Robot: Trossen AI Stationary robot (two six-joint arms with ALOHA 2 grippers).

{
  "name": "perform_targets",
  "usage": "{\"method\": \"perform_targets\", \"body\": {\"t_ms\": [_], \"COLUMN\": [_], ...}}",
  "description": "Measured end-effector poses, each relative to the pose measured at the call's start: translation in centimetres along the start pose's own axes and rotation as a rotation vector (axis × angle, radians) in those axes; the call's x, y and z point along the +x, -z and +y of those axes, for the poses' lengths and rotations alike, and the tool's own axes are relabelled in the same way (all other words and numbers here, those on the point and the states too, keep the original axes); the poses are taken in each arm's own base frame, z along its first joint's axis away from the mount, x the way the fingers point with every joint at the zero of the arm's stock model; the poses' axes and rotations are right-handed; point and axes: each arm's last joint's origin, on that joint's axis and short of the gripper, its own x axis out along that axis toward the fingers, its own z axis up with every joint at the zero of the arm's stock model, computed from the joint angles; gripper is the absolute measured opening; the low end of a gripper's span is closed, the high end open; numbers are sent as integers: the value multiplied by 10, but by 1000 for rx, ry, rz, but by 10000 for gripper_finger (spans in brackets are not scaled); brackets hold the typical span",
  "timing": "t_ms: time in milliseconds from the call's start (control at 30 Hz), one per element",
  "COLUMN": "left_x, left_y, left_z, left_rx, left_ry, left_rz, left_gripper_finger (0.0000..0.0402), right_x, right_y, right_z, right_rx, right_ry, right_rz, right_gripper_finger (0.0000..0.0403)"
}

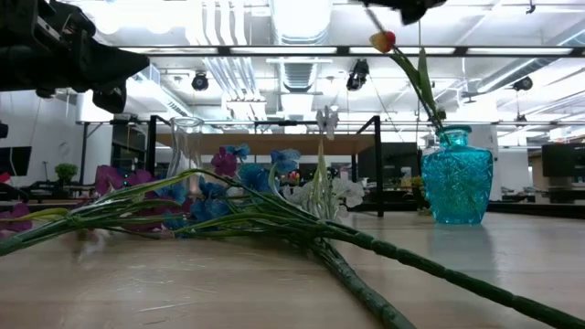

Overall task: Pick and place flowers into a vace then onto a shelf
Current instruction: Put the dark red tulip into the blue transparent vase

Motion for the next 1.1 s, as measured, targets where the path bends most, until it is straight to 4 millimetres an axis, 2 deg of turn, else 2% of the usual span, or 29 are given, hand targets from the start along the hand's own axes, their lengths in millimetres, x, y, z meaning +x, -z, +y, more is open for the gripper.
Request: {"method": "perform_targets", "body": {"t_ms": [133, 267, 533, 800, 1100], "left_x": [0, 0, 0, 0, 0], "left_y": [0, 0, 0, 0, 0], "left_z": [0, 0, 0, 0, 0], "left_rx": [0, 0, 0, 0, 0], "left_ry": [0, 0, 0, 0, 0], "left_rz": [-1, -1, -2, -3, -4], "left_gripper_finger": [0, 0, 0, 0, 0], "right_x": [-24, -47, -81, -96, -96], "right_y": [15, 25, 29, 42, 64], "right_z": [-13, -26, -46, -54, -56], "right_rx": [-22, 17, 57, -29, 7], "right_ry": [56, 148, 179, 280, 327], "right_rz": [-169, -236, -332, -305, -279], "right_gripper_finger": [13, 13, 13, 13, 13]}}
